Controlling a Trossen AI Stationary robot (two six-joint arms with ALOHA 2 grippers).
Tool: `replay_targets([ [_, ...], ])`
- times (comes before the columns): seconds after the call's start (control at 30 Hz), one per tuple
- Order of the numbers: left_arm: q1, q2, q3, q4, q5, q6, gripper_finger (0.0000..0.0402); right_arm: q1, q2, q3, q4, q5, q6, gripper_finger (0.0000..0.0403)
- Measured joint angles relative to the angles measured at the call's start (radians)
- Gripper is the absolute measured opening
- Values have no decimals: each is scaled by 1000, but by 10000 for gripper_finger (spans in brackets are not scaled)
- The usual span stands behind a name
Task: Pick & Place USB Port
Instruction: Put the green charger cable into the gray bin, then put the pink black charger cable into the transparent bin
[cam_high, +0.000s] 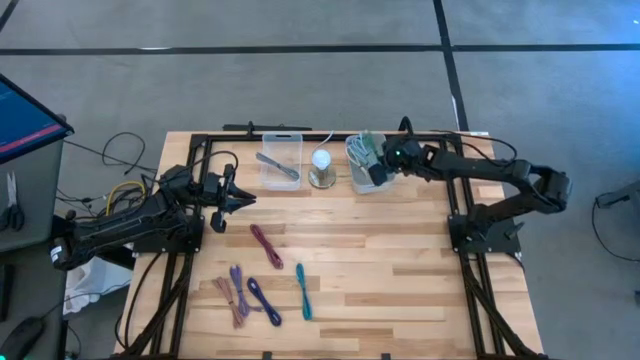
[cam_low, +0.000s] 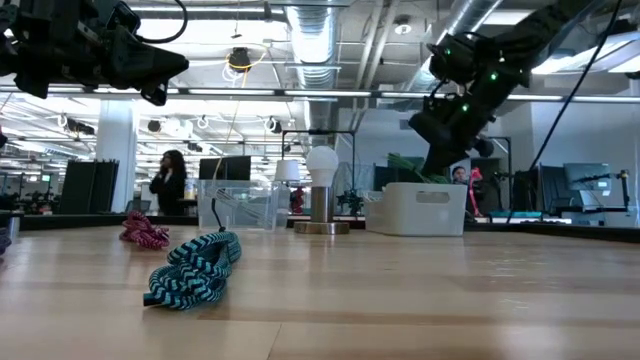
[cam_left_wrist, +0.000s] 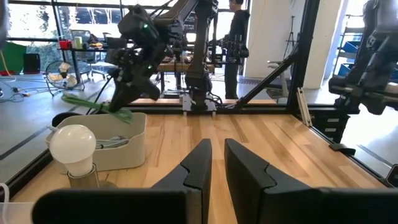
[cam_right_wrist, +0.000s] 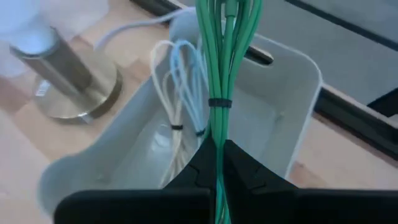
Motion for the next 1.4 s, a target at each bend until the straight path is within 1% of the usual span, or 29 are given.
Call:
replay_targets([
  [0.13, 0, 0, 0, 0, 0, 0, 44, -51, 17, -18, 39, -88, 3, 0],
  [0.37, 0, 0, 0, 0, 0, 0, 44, -91, 115, -17, 57, -164, 26, 0],
  [0.5, 0, 0, 0, 0, 0, 0, 44, -95, 162, -17, 55, -171, 28, 2],
  [0.63, 0, 0, 0, 0, 0, 0, 44, -95, 170, -15, 72, -167, 21, 26],
  [0.73, 0, 0, 0, 0, 0, 0, 44, -95, 155, -15, 104, -168, 18, 50],
  [0.83, 0, 0, 0, 0, 0, 0, 44, -95, 128, -7, 105, -168, 7, 65],
  [1.1, 0, 0, 0, 0, 0, 0, 44, -74, 27, 48, 93, -173, -24, 78],
  [1.17, 0, 0, 0, 0, 0, 0, 44, -54, -2, 62, 97, -204, -24, 78],
  [1.3, 0, 0, 0, 0, 0, 0, 44, -6, -50, 73, 98, -325, -33, 76],
  [1.4, 0, 0, 0, 0, 0, 0, 44, 34, -72, 73, 97, -378, -33, 76],
])
